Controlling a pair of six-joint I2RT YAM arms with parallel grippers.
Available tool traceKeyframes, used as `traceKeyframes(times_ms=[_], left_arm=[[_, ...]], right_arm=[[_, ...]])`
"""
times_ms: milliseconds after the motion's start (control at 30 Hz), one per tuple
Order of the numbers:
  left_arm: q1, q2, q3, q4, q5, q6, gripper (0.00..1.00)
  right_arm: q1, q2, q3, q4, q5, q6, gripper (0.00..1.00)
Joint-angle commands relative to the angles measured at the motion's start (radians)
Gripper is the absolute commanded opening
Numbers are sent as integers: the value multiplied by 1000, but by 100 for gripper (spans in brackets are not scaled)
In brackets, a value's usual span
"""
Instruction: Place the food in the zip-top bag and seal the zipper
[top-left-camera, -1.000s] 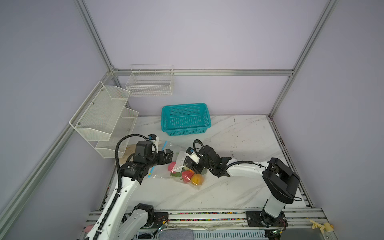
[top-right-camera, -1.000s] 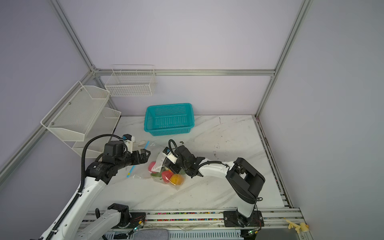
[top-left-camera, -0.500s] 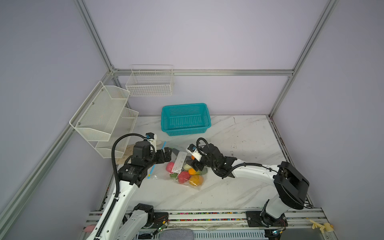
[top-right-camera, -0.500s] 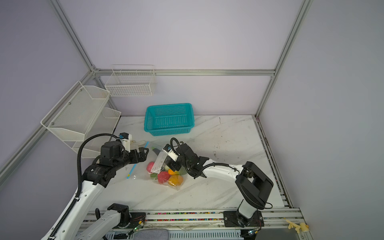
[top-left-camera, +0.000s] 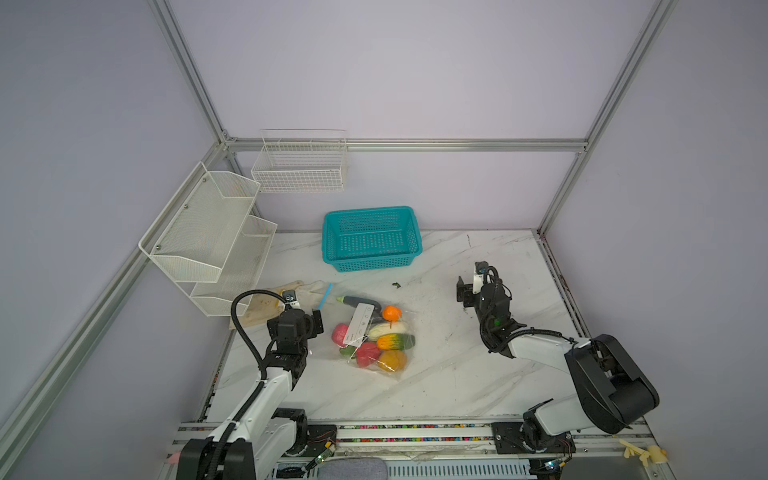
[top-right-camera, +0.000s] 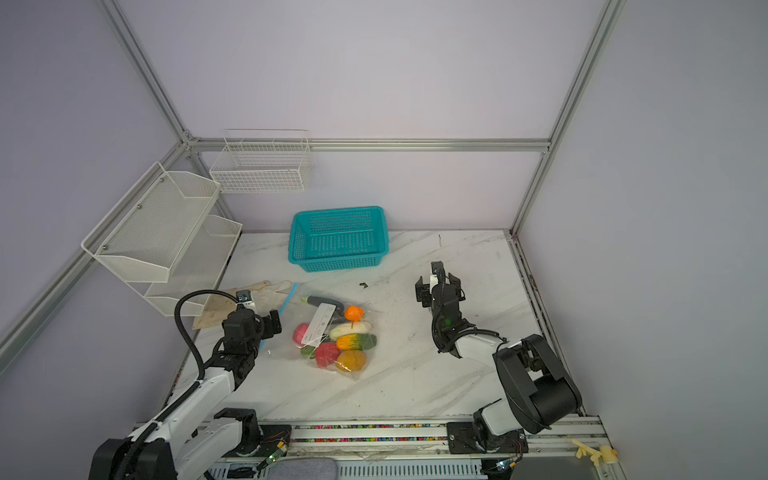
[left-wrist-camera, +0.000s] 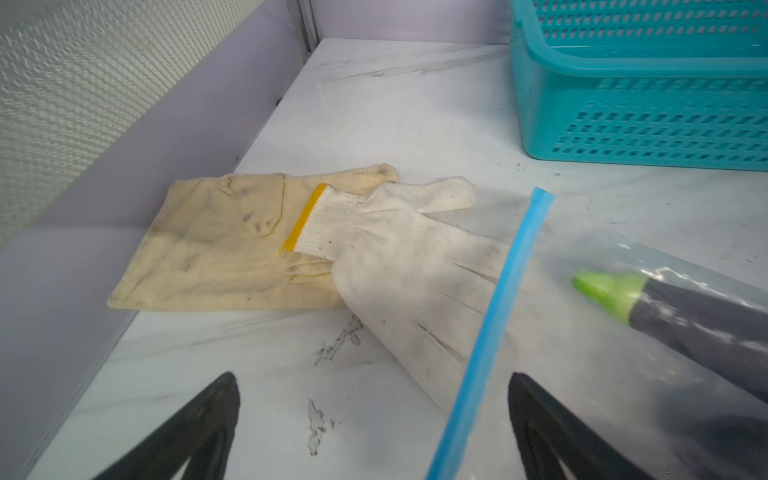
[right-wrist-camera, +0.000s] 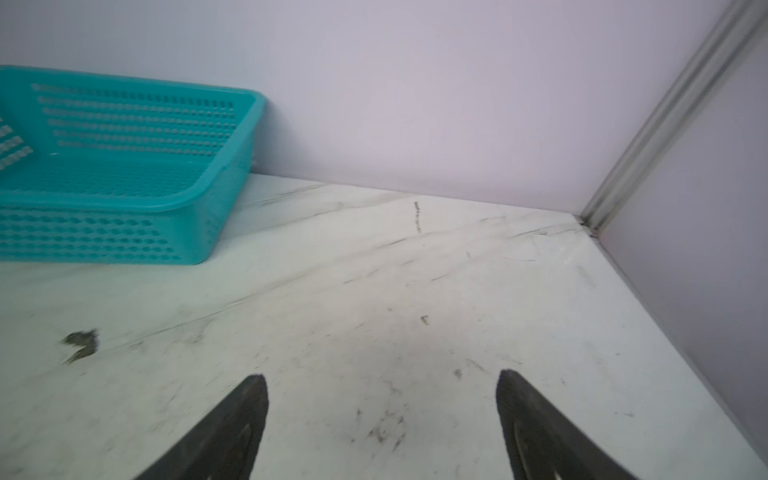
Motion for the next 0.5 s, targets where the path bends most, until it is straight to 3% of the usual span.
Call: traceKeyframes(times_ms=[0, 100, 300, 467], left_arm=[[10, 107, 41, 239, 21, 38, 99], [16, 186, 59, 321, 74, 67, 99], [54, 310, 51, 453, 156, 68, 97], [77, 340, 57, 512, 191, 73, 96]], right_arm=[[-61, 66, -3, 233, 52, -42, 89], [-107, 95, -68, 429, -4, -99, 91], [-175, 35, -135, 469, -116, -66, 90], [-177, 34, -135, 472, -120, -60, 89]])
